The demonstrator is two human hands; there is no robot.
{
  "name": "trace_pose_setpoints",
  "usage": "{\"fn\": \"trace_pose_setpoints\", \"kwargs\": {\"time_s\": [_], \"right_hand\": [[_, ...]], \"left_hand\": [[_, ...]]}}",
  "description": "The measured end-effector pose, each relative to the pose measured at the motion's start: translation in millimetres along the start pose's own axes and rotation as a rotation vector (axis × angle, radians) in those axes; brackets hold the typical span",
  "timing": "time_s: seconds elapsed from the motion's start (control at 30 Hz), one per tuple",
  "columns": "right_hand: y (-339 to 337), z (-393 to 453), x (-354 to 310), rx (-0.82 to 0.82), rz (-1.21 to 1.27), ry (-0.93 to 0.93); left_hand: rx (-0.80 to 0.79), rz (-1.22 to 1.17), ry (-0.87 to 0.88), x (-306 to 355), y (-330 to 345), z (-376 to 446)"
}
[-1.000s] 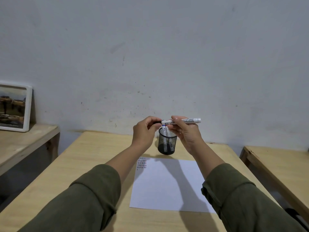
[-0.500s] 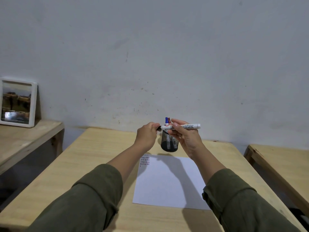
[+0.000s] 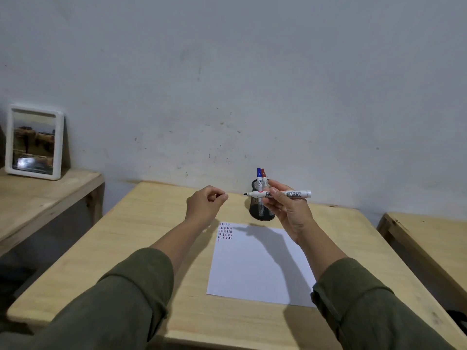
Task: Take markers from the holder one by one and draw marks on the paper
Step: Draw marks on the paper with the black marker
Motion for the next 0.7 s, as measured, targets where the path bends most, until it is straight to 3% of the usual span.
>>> {"fn": "trace_pose_setpoints", "kwargs": {"time_s": [0.27, 0.47, 0.7], "right_hand": [[-1, -4, 30, 0.007, 0.03, 0.039], [-3, -5, 50, 0.038, 0.04, 0.084], [-2, -7, 68, 0.053, 0.041, 0.123]], "left_hand": [[0.059, 0.087, -0.132, -50, 1, -12], [-0.007, 0.264, -0.119, -72, 7, -15], [0.004, 0.243, -0.089, -81, 7, -22]]}}
Point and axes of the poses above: each hand's wrist, its own z-axis towards the middle knuckle, its own y-axis out of the palm, x = y × z, the point moved 4 cm from there along z, towards the middle knuckle, and after that the axes turned 3 degrees about y, right-handed, at the moved point
